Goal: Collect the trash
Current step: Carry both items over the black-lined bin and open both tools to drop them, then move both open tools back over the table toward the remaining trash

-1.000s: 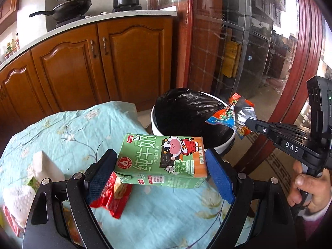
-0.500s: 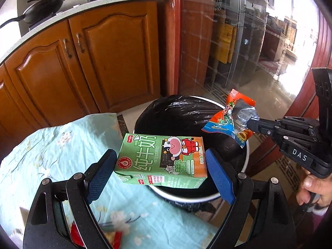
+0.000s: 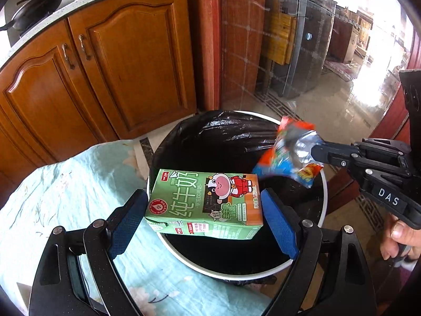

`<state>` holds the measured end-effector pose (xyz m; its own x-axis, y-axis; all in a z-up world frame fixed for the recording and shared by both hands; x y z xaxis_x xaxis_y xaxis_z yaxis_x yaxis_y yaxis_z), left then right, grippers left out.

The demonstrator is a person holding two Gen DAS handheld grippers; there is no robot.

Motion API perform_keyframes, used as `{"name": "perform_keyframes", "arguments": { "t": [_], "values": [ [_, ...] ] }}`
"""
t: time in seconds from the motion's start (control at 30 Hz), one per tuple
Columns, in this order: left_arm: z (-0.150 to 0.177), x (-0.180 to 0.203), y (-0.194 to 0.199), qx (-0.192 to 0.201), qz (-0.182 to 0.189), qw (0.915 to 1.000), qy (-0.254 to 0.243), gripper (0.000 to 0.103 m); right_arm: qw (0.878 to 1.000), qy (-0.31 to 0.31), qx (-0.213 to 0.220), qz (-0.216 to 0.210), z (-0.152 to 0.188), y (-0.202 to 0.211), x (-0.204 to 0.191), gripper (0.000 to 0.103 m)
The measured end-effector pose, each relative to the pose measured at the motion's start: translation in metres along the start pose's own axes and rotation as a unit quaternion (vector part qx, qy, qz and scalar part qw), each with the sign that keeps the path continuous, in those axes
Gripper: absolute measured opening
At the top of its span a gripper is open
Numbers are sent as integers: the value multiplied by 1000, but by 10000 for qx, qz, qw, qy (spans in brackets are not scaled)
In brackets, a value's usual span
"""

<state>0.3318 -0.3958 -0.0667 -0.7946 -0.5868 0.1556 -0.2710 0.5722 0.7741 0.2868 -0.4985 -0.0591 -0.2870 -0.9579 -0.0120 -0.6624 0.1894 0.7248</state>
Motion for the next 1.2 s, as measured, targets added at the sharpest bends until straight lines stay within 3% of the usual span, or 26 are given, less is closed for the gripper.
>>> {"name": "perform_keyframes", "arguments": {
  "t": [0.37, 0.67, 0.9, 1.07, 1.2],
  "values": [
    [4, 1, 0, -43, 56, 9999, 148, 90, 9997, -249, 64, -58, -1, 5, 6, 9],
    [2, 7, 14, 200, 91, 9992, 323, 90, 9990, -425, 150, -6, 5, 21, 12, 11],
    [19, -1, 50, 533, 54, 9964, 652, 90, 9983, -522, 211, -152, 12, 39, 4, 12],
    [54, -14, 89, 875, -160, 9907, 1031, 90, 9972, -567, 315, -382, 25, 55, -17, 45],
    [87, -24, 120, 1149, -410, 9847, 1241, 90, 9956, -624, 289, -643, 39, 66, -43, 59]
  ]
}}
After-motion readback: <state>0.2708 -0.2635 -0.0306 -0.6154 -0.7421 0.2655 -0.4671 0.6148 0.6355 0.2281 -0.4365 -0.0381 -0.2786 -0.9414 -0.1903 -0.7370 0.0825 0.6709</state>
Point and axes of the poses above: each gripper's, at about its wrist camera, not at the fingertips, and y roughly against the way its jaws point, x to its right, z to its underside, the point moved 10 cm from there along -y, roughly the way its jaws point, and after that the axes turned 14 degrees about z, right-handed, at the moved point
